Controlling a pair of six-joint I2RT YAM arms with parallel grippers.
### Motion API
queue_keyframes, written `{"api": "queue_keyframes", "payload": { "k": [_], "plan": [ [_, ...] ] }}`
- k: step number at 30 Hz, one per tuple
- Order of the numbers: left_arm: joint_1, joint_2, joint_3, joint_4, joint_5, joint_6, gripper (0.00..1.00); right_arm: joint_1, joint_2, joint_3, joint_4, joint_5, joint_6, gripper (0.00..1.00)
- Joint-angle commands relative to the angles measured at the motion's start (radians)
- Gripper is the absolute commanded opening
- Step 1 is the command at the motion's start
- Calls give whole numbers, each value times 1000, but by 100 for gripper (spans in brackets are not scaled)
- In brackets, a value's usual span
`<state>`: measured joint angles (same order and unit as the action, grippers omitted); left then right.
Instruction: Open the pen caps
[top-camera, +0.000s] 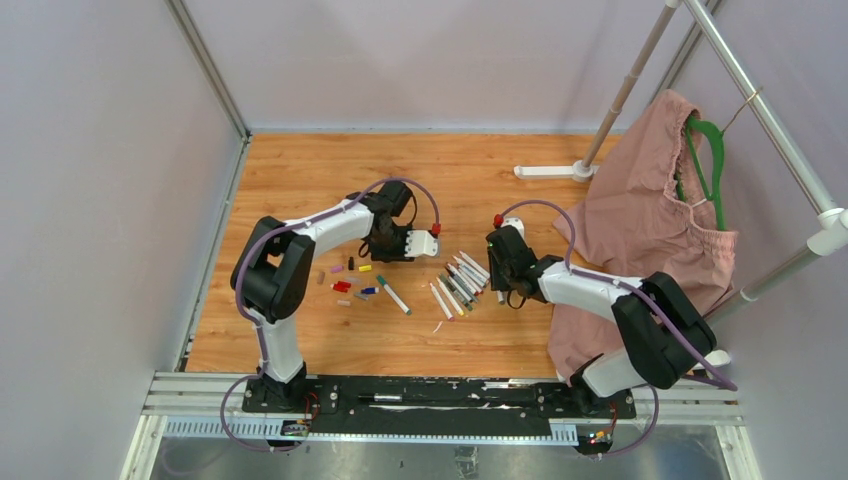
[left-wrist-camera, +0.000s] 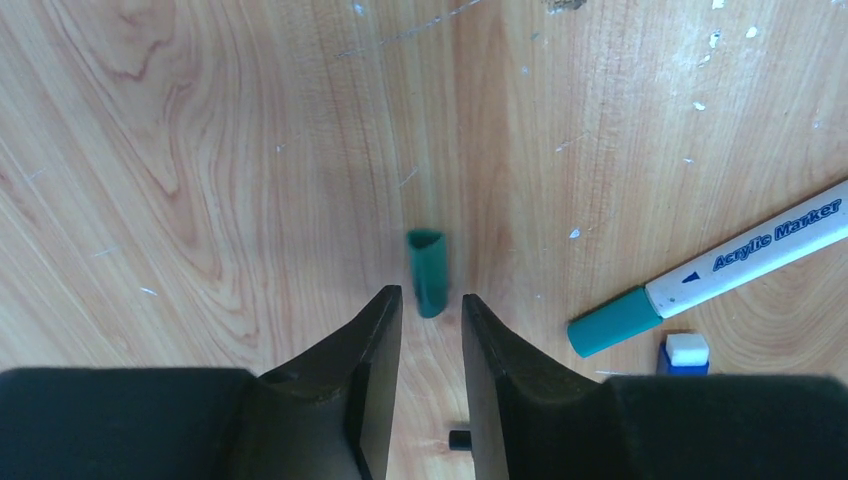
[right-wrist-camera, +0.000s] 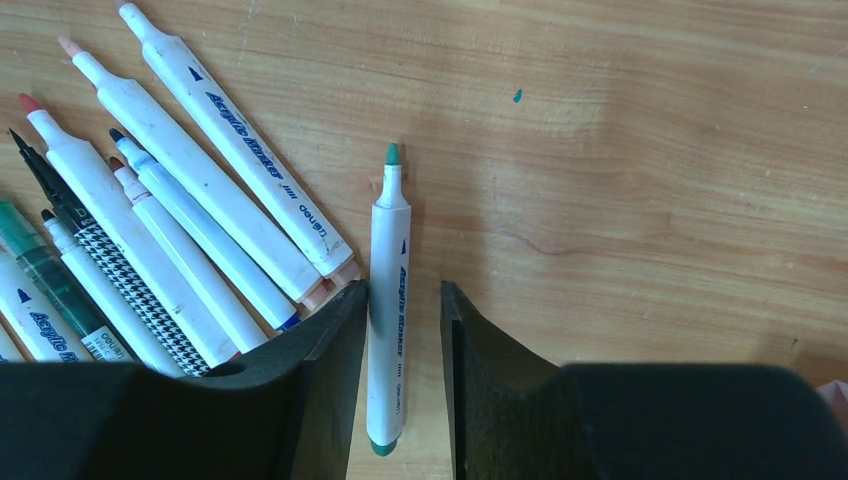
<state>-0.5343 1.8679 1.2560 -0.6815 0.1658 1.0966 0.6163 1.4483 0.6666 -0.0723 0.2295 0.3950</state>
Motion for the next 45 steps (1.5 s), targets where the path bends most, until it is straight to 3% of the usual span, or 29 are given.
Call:
{"api": "queue_keyframes", "payload": {
  "k": [1, 11, 18, 22, 24, 25, 30, 36, 41, 45],
  "plan": [
    [-9, -16, -17, 3, 27, 21, 35, -12, 0, -6, -96, -29, 2, 38],
    [9, -75, 59, -79, 52, -12, 37, -12, -119, 50, -141, -91, -31, 39],
    [168, -219, 230, -180, 168, -152, 49, 67, -154, 136, -157, -117, -69, 44],
    [258, -367, 210, -181, 188, -200, 69, 191, -59, 219, -123, -127, -112, 45],
    [282, -444, 185, -182, 189, -215, 96, 259, 27, 287, -113, -148, -130, 45],
    [289, -482, 169, -182, 181, -221, 100, 292, 70, 322, -107, -158, -139, 45],
    [296, -645, 79, -180, 91, -254, 100, 420, 296, 479, -86, -174, -184, 45],
    [314, -747, 40, -181, -15, -305, 100, 453, 444, 572, -67, -204, -206, 45],
    [344, -816, 11, -179, 33, -279, 100, 464, 498, 573, -60, -197, -203, 42],
    [347, -798, 12, -181, 48, -316, 100, 473, 523, 549, -44, -164, -203, 31]
  ]
}}
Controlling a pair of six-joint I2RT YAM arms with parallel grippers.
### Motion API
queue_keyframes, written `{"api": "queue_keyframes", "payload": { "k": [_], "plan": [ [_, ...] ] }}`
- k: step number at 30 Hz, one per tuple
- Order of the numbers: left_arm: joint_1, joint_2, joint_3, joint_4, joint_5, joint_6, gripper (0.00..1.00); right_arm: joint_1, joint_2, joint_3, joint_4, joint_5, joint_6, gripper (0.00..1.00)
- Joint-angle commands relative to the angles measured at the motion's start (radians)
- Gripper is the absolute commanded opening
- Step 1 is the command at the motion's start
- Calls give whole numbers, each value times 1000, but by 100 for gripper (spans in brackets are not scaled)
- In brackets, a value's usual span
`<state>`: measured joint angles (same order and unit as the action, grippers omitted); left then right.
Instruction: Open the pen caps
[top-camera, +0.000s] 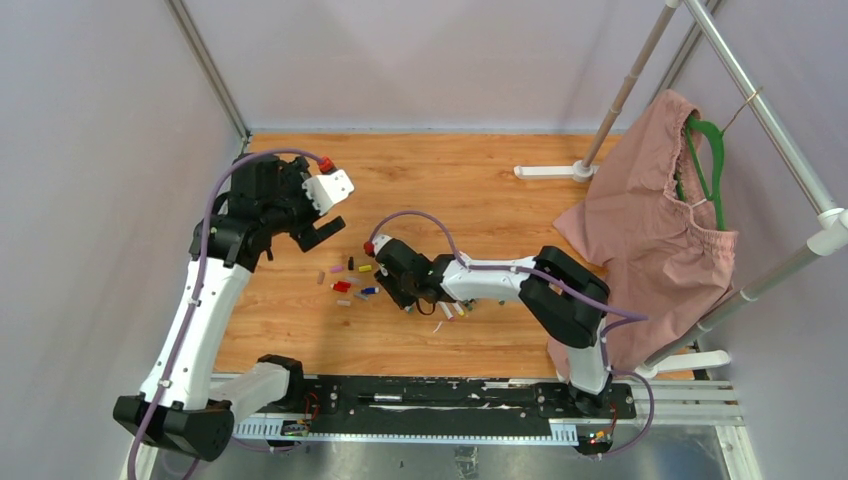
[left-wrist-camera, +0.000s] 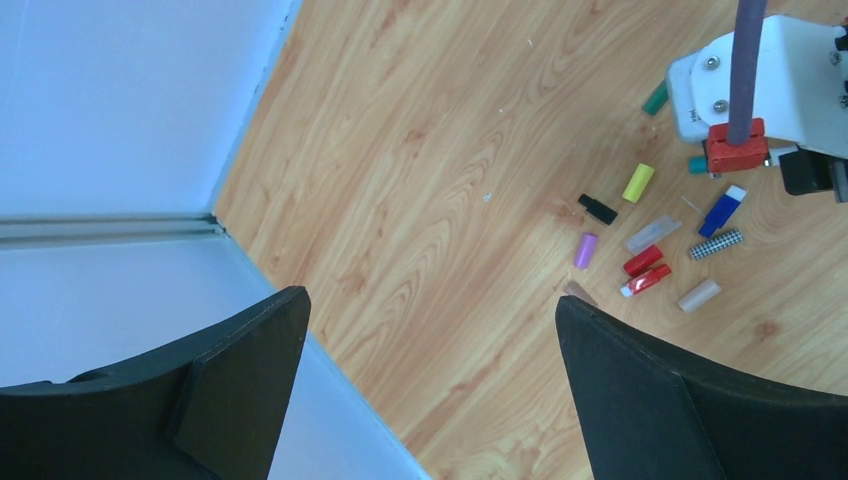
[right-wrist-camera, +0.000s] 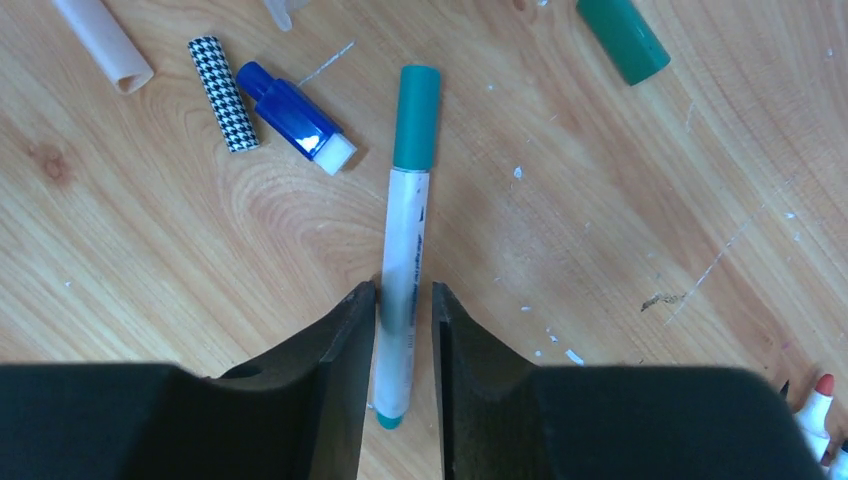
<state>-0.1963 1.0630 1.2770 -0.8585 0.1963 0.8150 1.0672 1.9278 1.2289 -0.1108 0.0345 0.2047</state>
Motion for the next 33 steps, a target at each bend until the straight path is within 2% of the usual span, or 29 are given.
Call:
{"api": "queue_keyframes", "payload": {
  "k": [1, 4, 5, 12, 17, 21, 26, 33],
  "plan": [
    [9, 15, -14, -5, 25, -31, 100, 25, 46, -21, -4, 41, -14, 22],
    [8, 21, -61, -19, 80, 20, 100, 25, 23, -47, -7, 59, -16, 2],
    [8, 15, -90, -20, 99, 44, 100, 25, 5, -65, -6, 65, -15, 0],
    [4, -67, -295, -20, 245, 197, 96, -23, -167, -132, -7, -7, 14, 0],
    [-71, -125, -387, -27, 278, 313, 95, -78, -280, -149, -17, -181, 46, 0],
    [-151, -144, -393, -26, 299, 384, 92, -112, -335, -145, -33, -358, 88, 0],
    [-240, -151, -382, -24, 266, 511, 89, -121, -344, -112, -64, -543, 133, 0],
    [-353, -140, -406, -28, 173, 654, 81, -136, -342, -81, -76, -657, 173, 0]
  ]
}}
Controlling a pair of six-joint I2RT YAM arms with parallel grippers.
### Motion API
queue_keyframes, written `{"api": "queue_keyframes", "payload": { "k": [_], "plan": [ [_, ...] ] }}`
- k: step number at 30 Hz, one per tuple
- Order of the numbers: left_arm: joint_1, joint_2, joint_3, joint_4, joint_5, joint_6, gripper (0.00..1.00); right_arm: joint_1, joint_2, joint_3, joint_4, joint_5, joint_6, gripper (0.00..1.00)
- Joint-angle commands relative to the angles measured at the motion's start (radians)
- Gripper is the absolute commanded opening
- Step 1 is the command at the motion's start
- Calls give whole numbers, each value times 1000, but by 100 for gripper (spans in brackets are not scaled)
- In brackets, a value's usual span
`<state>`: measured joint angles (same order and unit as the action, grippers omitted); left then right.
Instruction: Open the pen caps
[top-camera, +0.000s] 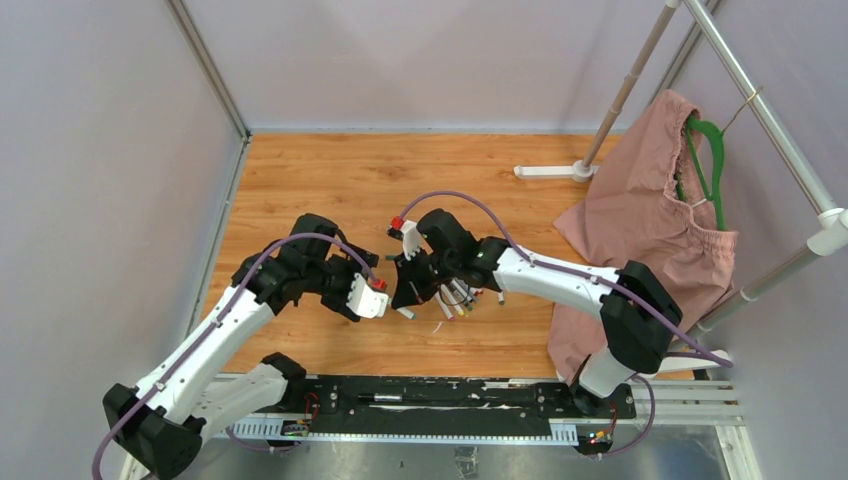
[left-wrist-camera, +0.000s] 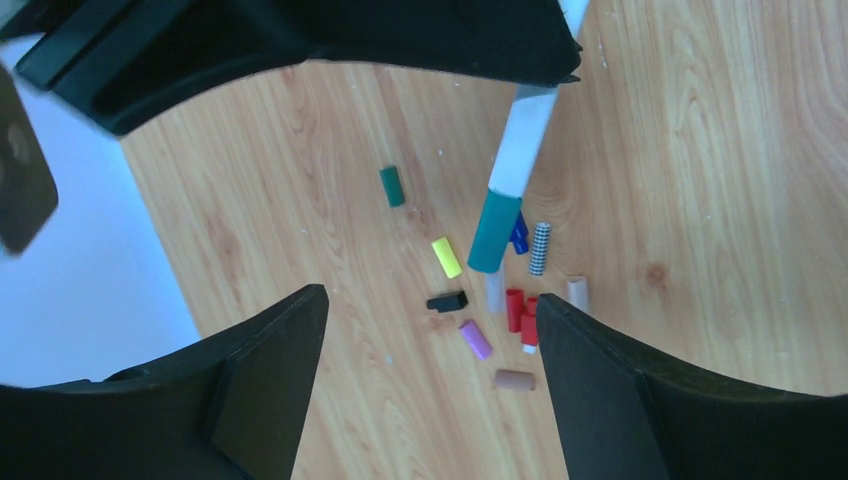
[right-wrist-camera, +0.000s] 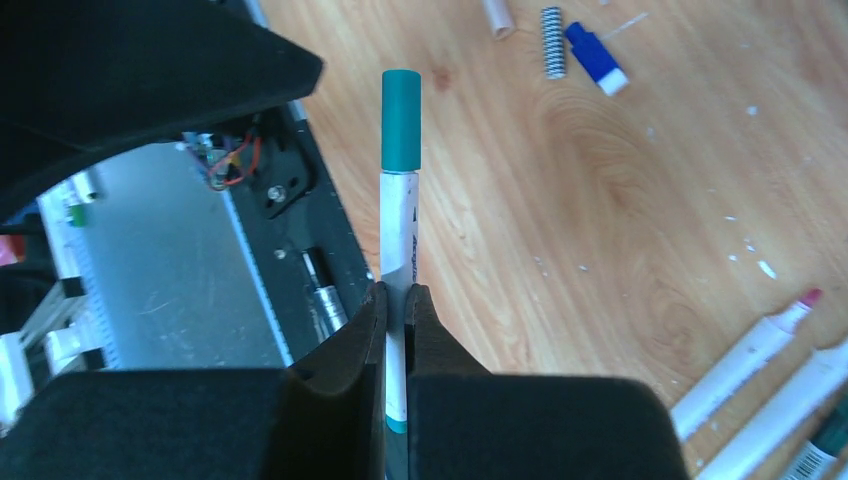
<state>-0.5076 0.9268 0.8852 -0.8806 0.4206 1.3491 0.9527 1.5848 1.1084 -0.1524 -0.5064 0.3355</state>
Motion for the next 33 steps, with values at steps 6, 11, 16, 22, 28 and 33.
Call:
{"api": "queue_keyframes", "payload": {
  "k": [6, 11, 16, 22, 28, 33],
  "plan": [
    [-100, -19, -46, -5, -82, 156, 74, -42, 15, 44, -24, -155, 71, 0],
    [-121, -8, -60, -3, -118, 173, 66, -57, 35, 50, 19, -186, 109, 0],
    [-128, 48, -34, -2, -151, 146, 54, -58, 46, 53, 46, -203, 133, 0],
    [-141, 63, -29, -1, -155, 136, 46, -60, 54, 45, 85, -217, 165, 0],
    [-144, 79, -15, 11, -190, 113, 25, -59, 59, 31, 119, -223, 188, 0],
    [-144, 76, -4, 64, -206, 73, 0, -60, 70, 6, 204, -223, 261, 34]
  ]
}}
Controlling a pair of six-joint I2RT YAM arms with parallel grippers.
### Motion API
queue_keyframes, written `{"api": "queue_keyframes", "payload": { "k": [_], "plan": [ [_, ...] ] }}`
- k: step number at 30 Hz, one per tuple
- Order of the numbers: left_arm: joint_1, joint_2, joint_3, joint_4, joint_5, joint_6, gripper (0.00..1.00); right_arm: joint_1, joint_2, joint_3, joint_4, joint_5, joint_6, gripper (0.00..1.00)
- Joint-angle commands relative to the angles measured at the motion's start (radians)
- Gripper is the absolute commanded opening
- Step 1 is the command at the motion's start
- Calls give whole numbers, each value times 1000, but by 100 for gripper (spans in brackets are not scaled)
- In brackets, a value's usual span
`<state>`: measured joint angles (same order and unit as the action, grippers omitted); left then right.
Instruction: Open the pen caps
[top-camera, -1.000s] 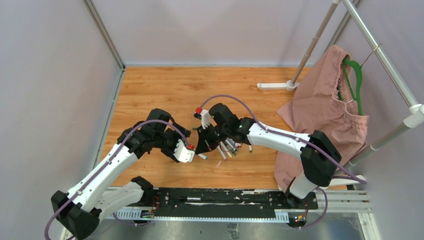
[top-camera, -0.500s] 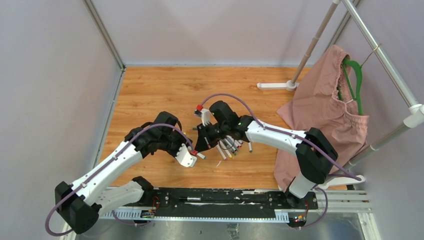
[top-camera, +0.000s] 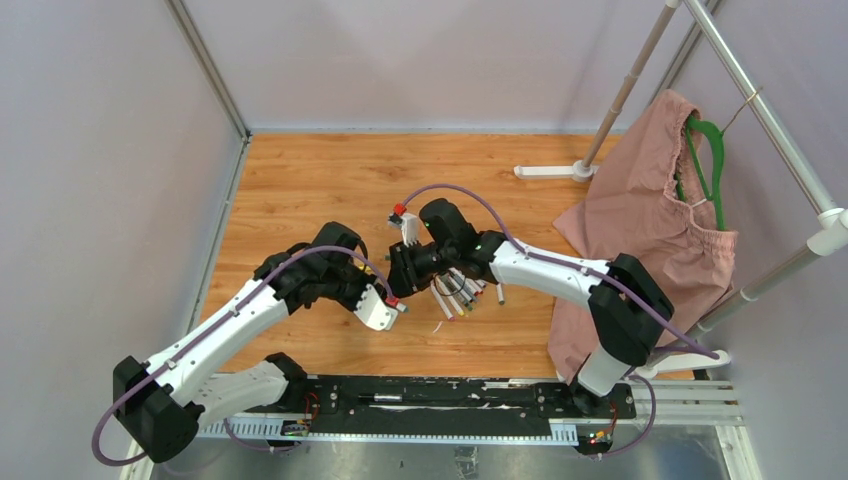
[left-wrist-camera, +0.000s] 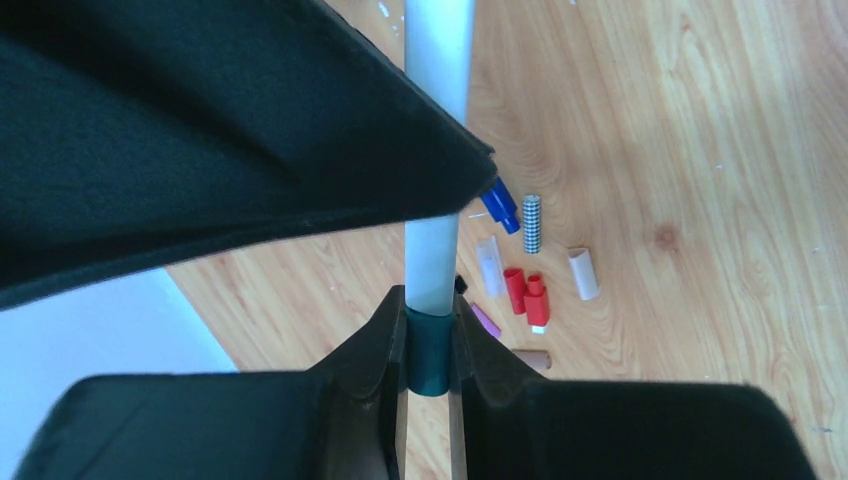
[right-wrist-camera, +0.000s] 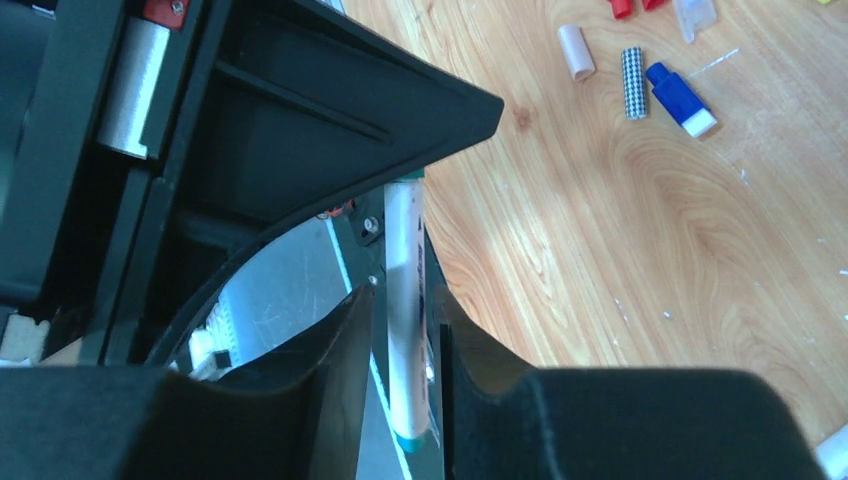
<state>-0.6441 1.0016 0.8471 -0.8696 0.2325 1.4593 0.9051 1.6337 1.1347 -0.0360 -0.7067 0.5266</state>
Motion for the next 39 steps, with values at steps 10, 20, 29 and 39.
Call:
{"api": "queue_keyframes", "payload": {
  "k": [10, 20, 29, 39],
  "plan": [
    [-8, 3, 26, 73, -71, -31, 0, -19, 41, -38, 171, -38, 155, 0],
    [18, 36, -44, 207, -207, -7, 0, -38, -157, -298, 126, -54, 147, 0],
    [31, 159, 51, 186, -137, -112, 0, -88, -332, -329, -166, 243, -13, 0],
    [32, 508, 229, 149, -84, -318, 0, -146, -411, -411, -260, 871, -42, 1]
  ]
}}
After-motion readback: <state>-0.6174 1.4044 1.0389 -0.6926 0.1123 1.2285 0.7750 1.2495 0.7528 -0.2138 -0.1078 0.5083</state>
